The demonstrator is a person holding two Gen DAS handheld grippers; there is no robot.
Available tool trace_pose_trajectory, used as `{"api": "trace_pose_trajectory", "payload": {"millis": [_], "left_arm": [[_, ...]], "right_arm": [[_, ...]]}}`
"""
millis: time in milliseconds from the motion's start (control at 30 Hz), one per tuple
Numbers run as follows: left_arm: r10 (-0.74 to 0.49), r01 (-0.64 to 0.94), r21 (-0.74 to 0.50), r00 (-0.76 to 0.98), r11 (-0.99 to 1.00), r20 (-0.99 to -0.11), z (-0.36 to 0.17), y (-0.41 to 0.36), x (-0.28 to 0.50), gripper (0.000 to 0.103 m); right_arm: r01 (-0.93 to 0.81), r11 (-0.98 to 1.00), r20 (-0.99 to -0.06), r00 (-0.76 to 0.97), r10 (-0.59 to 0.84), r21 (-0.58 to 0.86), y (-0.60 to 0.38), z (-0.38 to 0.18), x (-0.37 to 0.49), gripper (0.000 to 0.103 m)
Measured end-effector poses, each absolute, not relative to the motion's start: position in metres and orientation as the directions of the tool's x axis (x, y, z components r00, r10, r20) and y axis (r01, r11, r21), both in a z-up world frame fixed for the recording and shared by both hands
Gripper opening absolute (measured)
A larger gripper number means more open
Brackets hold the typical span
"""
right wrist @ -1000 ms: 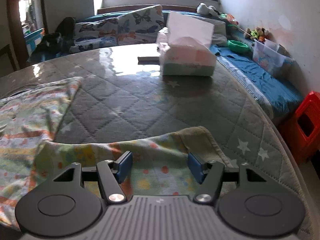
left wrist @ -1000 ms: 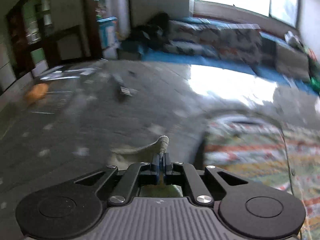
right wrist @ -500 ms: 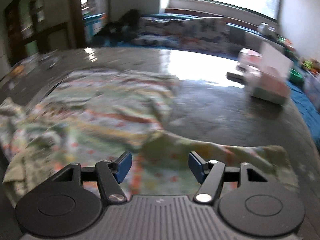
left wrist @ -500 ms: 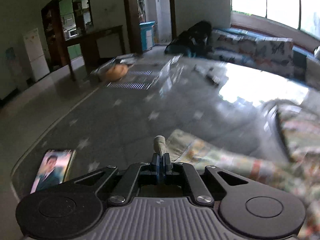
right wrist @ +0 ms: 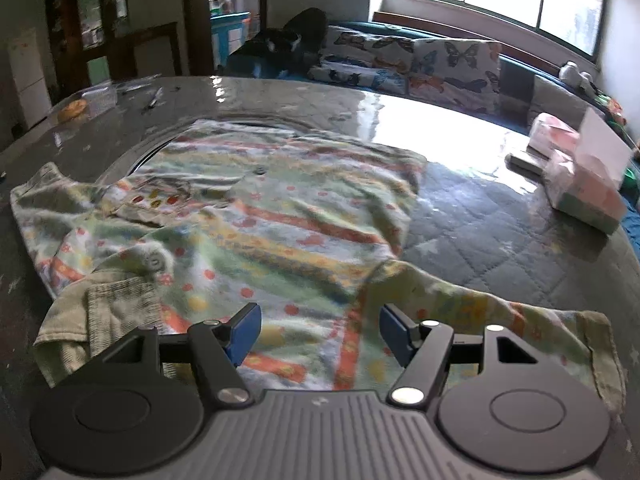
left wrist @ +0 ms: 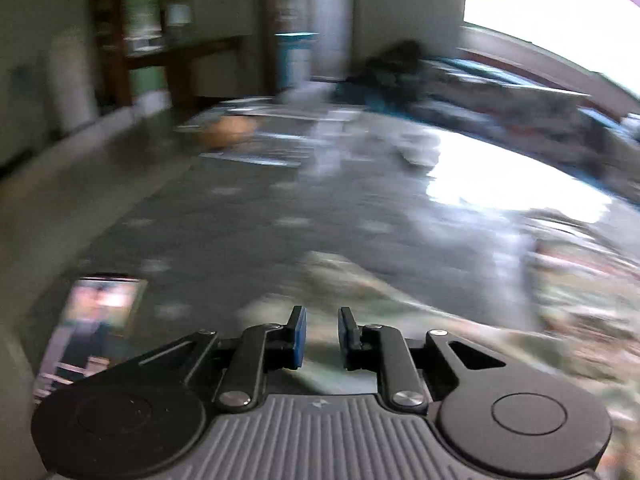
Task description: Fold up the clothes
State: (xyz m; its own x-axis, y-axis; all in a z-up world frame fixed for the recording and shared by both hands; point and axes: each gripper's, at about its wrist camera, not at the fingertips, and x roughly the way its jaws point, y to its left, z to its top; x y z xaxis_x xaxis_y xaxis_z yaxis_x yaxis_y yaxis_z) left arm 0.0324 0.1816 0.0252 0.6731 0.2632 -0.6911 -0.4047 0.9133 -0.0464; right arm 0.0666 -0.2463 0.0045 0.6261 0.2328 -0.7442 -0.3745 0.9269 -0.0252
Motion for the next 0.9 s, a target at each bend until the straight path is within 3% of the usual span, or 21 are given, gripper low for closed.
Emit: {"api": "trace_pose_trajectory", "payload": {"millis": [200, 267, 500, 900], "left_arm": [[-0.045, -0.068, -0.131, 0.707, 0.989, -0.705, 0.020, 0.079, 0.042, 0.025], [-0.092, -0.005, -0.133, 0.696, 0.991, -0.712, 0.014, 0.054, 0.047, 0.028], [-0.092, 0.059, -0.071, 0.652, 0.996, -0.753, -0.009, 0.025, 0.048, 0.032], [-0.074, 0.051, -0.053, 0.664, 0.997, -0.744, 0.010, 0.026, 0.059, 0.047]], "right_arm": [[-0.424, 0.905, -0.769, 0.589, 0.248, -0.033, -0.233, -0.007, 0.056, 0.067], [-0.431, 0.901, -0.776, 0.580, 0.248, -0.034, -0.234, -0.008, 0.051, 0.067], [-0.407, 0.913, -0.771, 0.588, 0.245, -0.021, -0.259, -0.003, 0.036, 0.068], [-0.134, 0.991, -0.751, 0.656, 0.077, -0.015, -0.357, -0.008, 0.052, 0.068]]}}
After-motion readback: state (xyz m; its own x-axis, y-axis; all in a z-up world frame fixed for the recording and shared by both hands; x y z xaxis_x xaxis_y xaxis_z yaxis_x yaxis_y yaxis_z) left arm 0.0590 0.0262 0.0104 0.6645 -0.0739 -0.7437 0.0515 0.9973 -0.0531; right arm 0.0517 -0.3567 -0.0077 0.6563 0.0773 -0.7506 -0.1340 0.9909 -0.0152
